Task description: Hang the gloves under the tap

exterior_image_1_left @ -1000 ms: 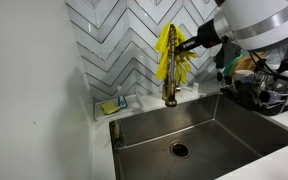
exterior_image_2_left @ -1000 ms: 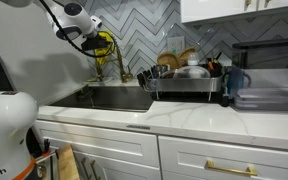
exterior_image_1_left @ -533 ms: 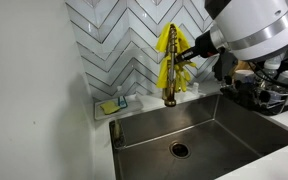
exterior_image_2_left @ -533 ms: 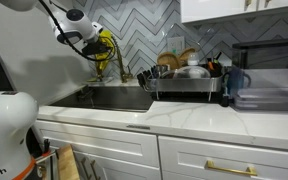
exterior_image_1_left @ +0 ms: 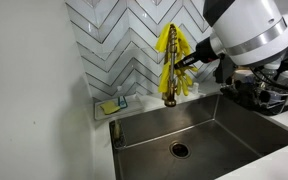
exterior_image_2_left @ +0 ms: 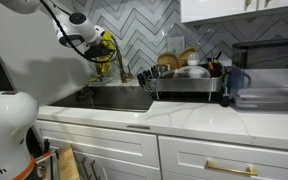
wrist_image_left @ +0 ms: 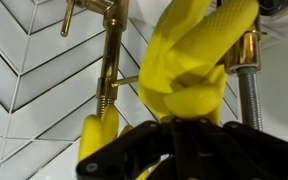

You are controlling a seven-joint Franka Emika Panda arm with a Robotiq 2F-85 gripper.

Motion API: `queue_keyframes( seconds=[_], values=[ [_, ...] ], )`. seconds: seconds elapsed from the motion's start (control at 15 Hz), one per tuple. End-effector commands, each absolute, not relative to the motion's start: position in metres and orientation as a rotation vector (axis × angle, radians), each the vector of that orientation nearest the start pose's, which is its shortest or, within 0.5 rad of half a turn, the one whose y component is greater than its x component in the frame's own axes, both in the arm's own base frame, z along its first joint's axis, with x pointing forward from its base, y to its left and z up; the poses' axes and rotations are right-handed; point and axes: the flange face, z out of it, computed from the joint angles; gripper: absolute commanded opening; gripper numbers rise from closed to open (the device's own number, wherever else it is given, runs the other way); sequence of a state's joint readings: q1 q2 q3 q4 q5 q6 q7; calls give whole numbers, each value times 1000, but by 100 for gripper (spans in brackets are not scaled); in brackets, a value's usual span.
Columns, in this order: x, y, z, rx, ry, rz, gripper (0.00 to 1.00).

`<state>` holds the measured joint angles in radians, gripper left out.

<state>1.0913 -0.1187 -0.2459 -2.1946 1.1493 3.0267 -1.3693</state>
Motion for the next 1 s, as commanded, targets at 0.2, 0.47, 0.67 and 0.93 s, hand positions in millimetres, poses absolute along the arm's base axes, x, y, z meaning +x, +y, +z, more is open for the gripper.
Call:
queue_keyframes(
  seconds=[0.2,0.47,0.67,0.93],
  values=[
    [426,379,512,-1963,-1306,-1217,1],
    [432,376,487,-1983,-1338,-1135,1],
    [438,371,478,-2015,-1335,-1131,1],
    [438,376,483,-1988,-1309,-1137,36]
  ],
)
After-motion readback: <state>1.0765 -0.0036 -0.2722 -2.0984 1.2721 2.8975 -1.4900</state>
